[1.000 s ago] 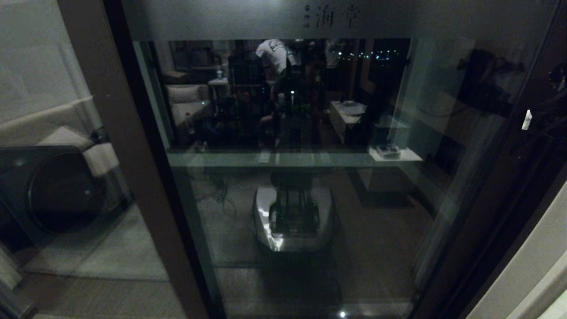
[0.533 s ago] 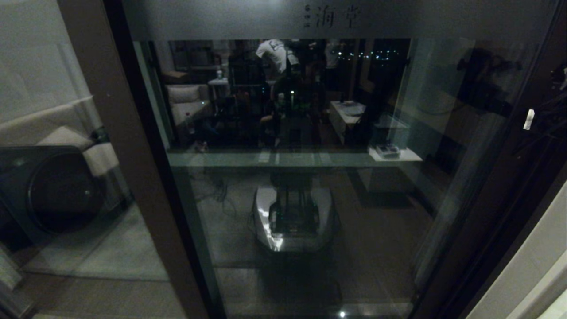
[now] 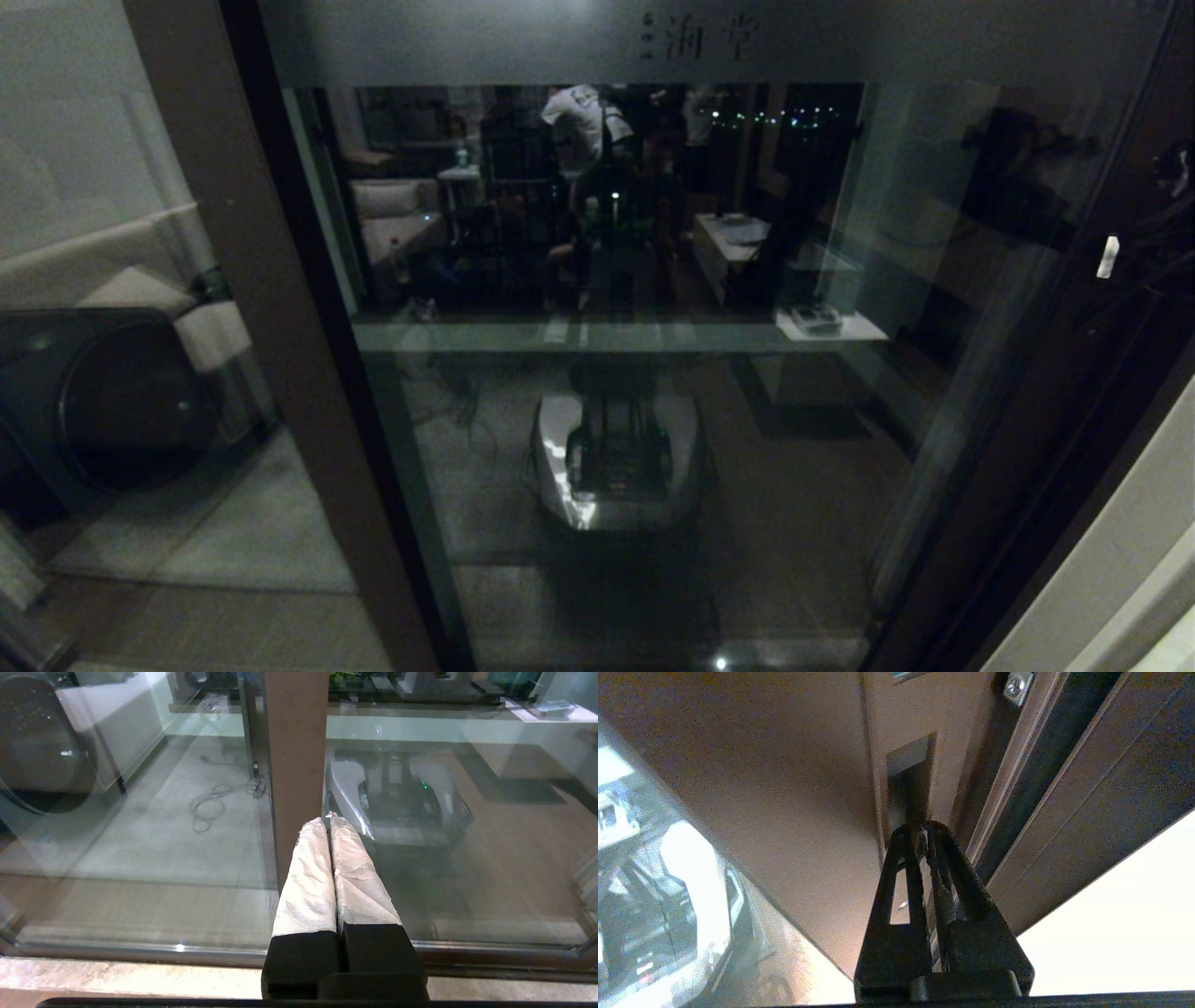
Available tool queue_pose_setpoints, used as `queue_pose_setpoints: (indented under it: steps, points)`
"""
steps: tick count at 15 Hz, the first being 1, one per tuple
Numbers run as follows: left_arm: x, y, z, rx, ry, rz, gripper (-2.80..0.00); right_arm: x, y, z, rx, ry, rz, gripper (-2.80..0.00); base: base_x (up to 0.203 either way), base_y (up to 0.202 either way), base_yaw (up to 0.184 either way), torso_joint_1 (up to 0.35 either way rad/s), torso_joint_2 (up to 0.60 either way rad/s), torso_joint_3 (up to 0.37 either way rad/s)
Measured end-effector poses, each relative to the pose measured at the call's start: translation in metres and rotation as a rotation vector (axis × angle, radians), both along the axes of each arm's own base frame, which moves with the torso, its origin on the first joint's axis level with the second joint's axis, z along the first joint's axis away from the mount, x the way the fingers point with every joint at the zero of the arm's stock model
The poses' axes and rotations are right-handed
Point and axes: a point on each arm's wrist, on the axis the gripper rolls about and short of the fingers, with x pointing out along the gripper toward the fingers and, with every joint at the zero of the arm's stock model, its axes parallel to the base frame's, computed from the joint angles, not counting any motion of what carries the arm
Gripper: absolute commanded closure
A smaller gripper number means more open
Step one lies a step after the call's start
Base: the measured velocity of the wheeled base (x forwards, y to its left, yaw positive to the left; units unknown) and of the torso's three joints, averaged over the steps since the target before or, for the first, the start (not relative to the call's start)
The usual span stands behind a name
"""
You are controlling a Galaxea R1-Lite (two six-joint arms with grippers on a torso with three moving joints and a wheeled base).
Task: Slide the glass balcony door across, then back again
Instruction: Close the slid door
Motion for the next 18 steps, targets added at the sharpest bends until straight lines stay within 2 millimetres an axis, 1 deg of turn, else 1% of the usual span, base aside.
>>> queue_pose_setpoints:
  steps: [4, 18]
  points:
    - [0.0, 0.0, 0.0, 0.0, 0.0, 0.0, 0.0, 0.008, -0.003, -0.005, -0.013, -0.031, -0.002, 0.0, 0.0, 0.0, 0.0, 0.0, 0.0, 0.0]
    - [0.0, 0.0, 0.0, 0.0, 0.0, 0.0, 0.0, 0.014, -0.006, -0.009, -0.021, -0.031, -0.025, 0.0, 0.0, 0.0, 0.0, 0.0, 0.0, 0.0]
